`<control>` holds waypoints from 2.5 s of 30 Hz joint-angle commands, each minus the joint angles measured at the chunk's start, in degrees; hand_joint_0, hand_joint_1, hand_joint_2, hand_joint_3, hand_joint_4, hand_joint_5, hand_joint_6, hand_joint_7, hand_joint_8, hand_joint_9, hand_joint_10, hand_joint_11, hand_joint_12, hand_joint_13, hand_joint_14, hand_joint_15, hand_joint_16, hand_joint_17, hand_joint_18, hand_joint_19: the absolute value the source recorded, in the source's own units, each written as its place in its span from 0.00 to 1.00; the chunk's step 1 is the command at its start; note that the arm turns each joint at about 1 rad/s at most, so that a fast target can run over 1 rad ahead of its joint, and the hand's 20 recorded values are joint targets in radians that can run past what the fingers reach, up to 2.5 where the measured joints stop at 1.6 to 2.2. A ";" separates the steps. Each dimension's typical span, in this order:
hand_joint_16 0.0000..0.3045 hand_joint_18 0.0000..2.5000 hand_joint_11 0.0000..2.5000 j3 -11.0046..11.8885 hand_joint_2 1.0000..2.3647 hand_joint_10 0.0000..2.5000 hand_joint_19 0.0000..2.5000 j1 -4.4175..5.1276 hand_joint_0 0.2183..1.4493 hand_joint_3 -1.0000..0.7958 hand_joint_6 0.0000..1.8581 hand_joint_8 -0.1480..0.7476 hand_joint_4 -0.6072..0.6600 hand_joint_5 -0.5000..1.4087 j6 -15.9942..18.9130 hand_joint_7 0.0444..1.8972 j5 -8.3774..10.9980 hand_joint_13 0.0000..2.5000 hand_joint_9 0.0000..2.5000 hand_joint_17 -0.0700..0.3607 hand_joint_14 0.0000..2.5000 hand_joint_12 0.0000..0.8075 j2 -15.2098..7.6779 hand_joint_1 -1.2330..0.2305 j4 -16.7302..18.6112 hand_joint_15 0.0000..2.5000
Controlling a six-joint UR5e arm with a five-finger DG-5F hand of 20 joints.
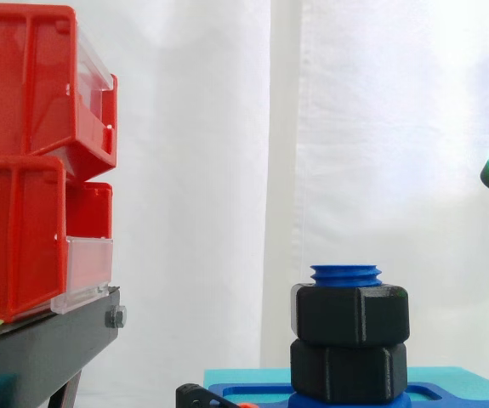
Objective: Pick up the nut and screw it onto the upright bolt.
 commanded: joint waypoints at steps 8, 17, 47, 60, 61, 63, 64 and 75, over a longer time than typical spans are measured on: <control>0.16 0.00 0.00 0.06 0.00 0.00 0.00 0.03 0.22 0.28 0.27 0.37 0.49 0.14 0.00 0.30 0.00 0.00 0.09 0.41 0.00 0.41 -0.01 0.47 0.00 0.00; 0.16 0.00 0.00 0.06 0.00 0.00 0.00 0.03 0.22 0.28 0.27 0.37 0.48 0.14 0.00 0.31 0.00 0.00 0.08 0.41 0.00 0.41 -0.01 0.48 0.00 0.00; 0.16 0.00 0.00 -0.03 0.00 0.00 0.00 0.03 0.22 0.28 0.27 0.36 0.50 0.14 0.00 0.34 0.00 0.00 0.07 0.42 0.00 0.40 -0.01 0.47 0.00 0.00; 0.16 0.00 0.00 0.06 0.00 0.00 0.00 0.03 0.21 0.28 0.27 0.35 0.49 0.14 0.00 0.35 0.00 0.00 0.04 0.42 0.00 0.40 -0.01 0.49 0.00 0.00; 0.16 0.00 0.00 0.06 0.00 0.00 0.00 0.03 0.21 0.28 0.27 0.35 0.49 0.14 0.00 0.33 0.00 0.00 0.05 0.42 0.00 0.40 0.07 0.49 0.00 0.00; 0.16 0.00 0.00 0.06 0.00 0.00 0.00 -0.06 0.21 0.28 0.27 0.36 0.49 0.14 0.00 0.32 0.00 0.00 0.06 0.42 0.00 0.40 -0.01 0.49 0.00 0.00; 0.16 0.00 0.00 0.06 0.00 0.00 0.00 -0.06 0.21 0.28 0.27 0.36 0.49 0.14 0.00 0.32 0.00 0.00 0.06 0.42 0.00 0.40 0.07 0.49 0.00 0.00; 0.16 0.00 0.00 -0.03 0.00 0.00 0.00 0.03 0.21 0.28 0.27 0.36 0.50 0.14 0.00 0.31 0.00 0.02 0.07 0.42 0.00 0.41 -0.01 0.49 0.00 0.00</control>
